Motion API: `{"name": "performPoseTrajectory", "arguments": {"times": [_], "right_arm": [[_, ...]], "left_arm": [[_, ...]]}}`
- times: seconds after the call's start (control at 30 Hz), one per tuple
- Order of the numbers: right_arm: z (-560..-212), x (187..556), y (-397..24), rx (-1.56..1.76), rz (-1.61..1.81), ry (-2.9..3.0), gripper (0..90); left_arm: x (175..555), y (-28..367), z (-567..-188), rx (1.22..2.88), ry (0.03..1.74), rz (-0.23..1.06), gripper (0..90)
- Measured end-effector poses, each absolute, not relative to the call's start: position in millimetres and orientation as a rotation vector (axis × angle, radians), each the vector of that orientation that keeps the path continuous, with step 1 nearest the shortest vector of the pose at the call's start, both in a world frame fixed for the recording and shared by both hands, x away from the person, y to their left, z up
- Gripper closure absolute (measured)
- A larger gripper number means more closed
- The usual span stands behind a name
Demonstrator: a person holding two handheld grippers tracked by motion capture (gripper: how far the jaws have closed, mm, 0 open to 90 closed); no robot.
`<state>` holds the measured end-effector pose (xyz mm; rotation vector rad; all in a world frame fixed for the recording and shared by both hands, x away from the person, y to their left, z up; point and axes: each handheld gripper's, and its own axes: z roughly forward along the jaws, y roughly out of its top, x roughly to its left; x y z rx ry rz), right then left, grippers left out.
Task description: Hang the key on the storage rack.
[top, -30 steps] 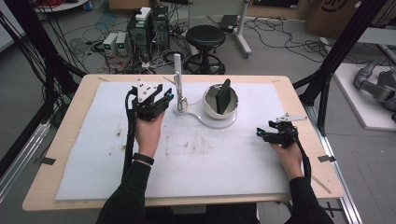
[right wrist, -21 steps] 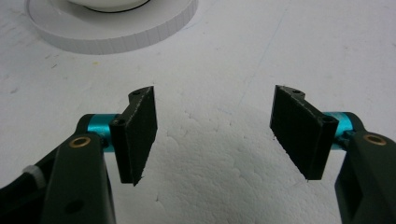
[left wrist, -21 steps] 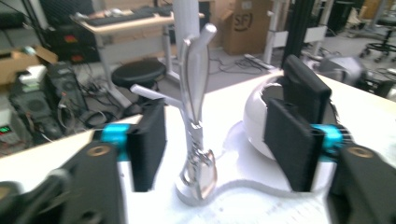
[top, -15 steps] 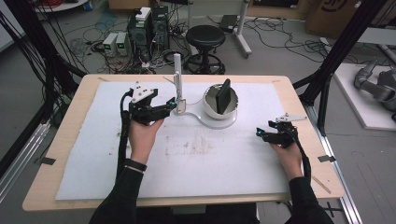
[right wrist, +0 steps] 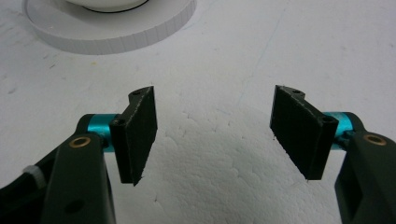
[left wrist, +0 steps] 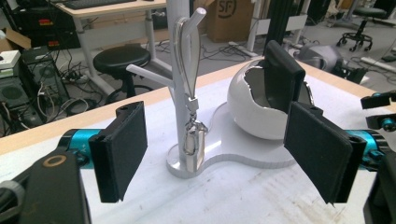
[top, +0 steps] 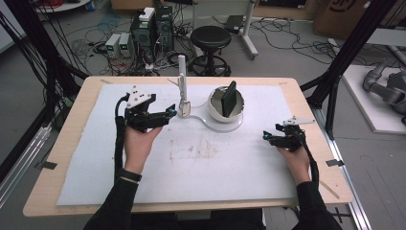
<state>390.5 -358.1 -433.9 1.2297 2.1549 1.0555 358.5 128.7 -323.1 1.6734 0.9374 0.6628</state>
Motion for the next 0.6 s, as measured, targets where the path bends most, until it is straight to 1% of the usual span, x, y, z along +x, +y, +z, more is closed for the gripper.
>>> {"name": "performPoseTrajectory", "arguments": {"times": [0.6], "right_arm": [[-433.7,390.5,-358.9,1.233,1.05,2.154,32.5]], "left_arm": [[355.4,132.0,-321.8,1.686,0.938,0.662,20.6]]}}
